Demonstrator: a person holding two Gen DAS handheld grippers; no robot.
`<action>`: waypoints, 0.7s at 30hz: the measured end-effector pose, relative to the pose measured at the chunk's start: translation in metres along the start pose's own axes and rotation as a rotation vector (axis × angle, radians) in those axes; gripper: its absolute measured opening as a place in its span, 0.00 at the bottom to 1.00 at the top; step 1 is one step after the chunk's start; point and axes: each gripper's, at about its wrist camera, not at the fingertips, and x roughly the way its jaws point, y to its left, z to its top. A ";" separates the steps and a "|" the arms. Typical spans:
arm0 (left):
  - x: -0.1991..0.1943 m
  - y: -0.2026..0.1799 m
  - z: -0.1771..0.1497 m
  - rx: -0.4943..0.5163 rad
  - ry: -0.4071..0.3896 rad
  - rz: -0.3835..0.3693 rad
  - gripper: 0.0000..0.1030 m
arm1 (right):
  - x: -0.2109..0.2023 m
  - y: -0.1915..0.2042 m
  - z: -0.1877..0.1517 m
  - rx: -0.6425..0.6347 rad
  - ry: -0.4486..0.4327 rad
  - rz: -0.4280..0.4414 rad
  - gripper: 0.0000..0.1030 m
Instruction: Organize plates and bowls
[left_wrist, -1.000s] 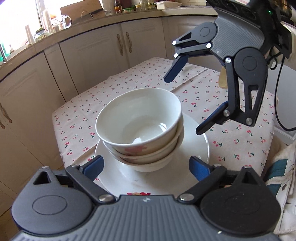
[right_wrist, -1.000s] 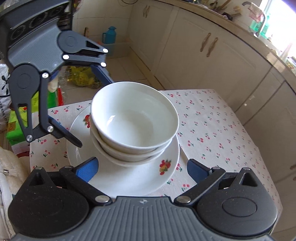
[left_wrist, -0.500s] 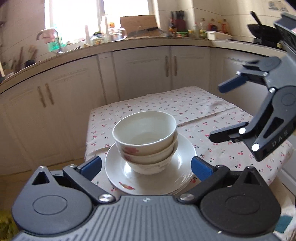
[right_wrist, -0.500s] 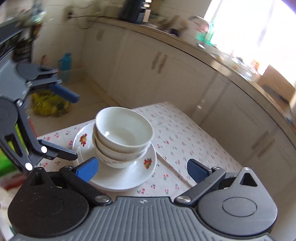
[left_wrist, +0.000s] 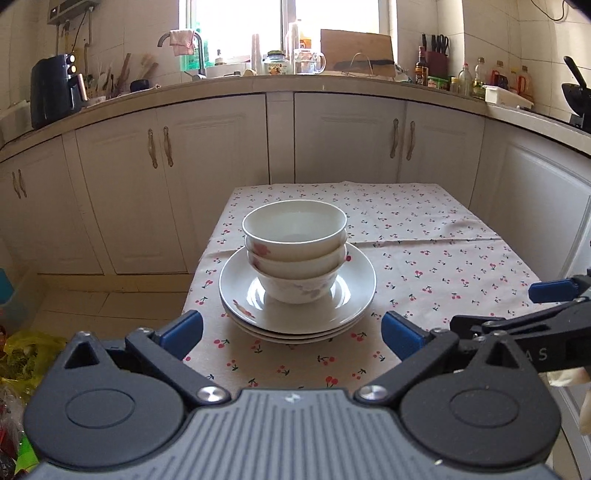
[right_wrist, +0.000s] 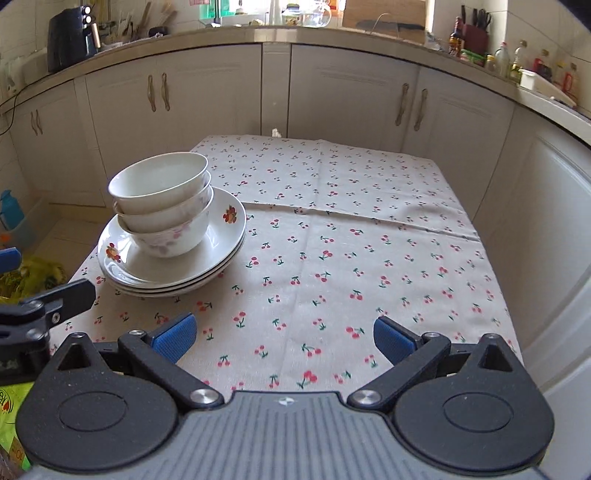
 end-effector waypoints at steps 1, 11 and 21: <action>-0.005 -0.001 0.001 -0.002 -0.007 -0.009 0.99 | -0.006 -0.001 0.000 0.003 -0.018 -0.012 1.00; -0.034 -0.004 0.005 -0.045 -0.046 -0.021 0.99 | -0.049 -0.003 0.001 0.028 -0.110 -0.034 1.00; -0.040 -0.003 0.003 -0.061 -0.062 -0.018 0.99 | -0.057 0.001 0.000 0.020 -0.139 -0.058 1.00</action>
